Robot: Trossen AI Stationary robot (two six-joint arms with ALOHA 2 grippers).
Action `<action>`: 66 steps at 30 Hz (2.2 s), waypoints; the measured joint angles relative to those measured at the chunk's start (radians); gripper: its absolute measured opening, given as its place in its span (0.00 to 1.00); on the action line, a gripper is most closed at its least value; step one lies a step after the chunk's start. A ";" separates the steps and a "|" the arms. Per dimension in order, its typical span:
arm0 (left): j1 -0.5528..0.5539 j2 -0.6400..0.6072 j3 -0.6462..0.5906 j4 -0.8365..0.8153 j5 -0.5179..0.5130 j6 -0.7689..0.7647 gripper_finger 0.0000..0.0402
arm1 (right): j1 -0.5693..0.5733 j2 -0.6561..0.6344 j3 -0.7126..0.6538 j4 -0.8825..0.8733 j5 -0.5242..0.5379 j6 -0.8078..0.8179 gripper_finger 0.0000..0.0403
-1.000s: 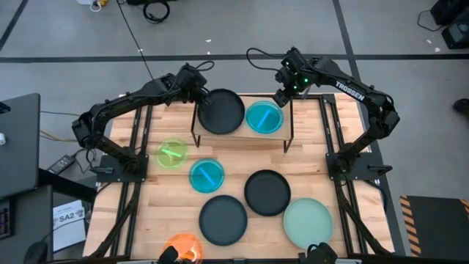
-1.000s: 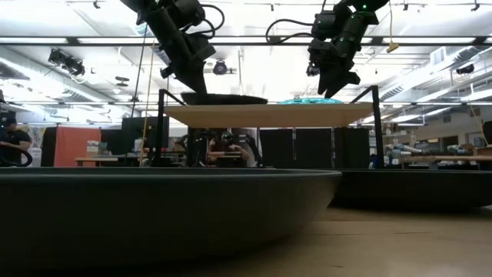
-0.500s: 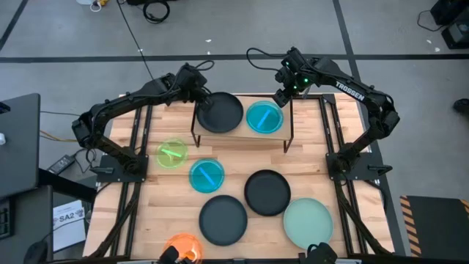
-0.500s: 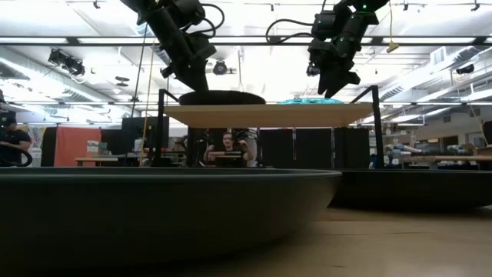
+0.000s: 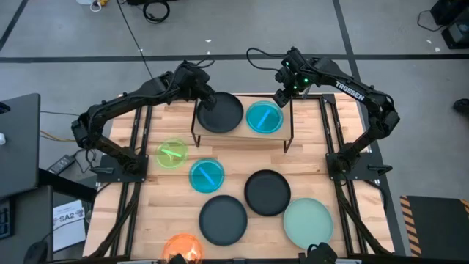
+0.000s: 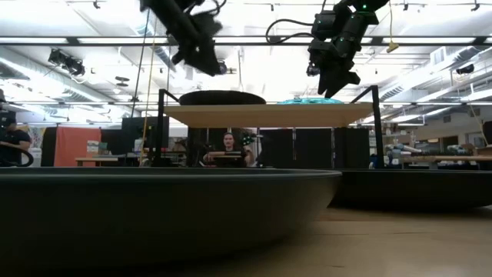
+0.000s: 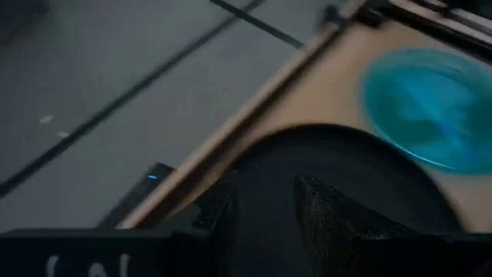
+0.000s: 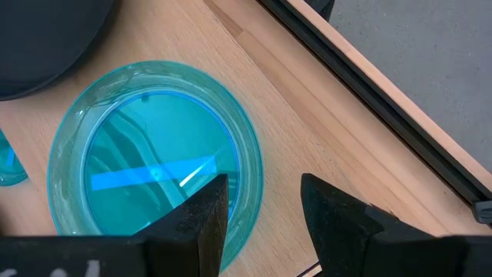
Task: Place and stack plates onto a shelf
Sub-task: Stack the orange plate on top of the blue plate on the shelf
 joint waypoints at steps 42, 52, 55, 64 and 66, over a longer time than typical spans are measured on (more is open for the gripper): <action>-1.135 0.000 -0.049 -0.529 0.129 -1.187 0.33 | 0.000 0.000 0.000 0.000 0.000 0.000 0.42; -1.256 0.001 -0.268 -0.190 0.131 -1.422 0.33 | 0.000 0.000 0.000 0.000 0.000 0.000 0.42; -1.282 0.001 -0.340 -0.076 0.132 -1.454 0.33 | 0.000 0.000 0.000 0.000 0.000 0.000 0.42; -1.342 0.001 -0.485 0.075 0.158 -1.526 0.33 | 0.000 0.000 0.000 0.000 0.000 0.000 0.42; -1.354 0.001 -0.504 0.102 0.158 -1.546 0.33 | 0.000 0.000 0.000 0.000 0.000 0.000 0.42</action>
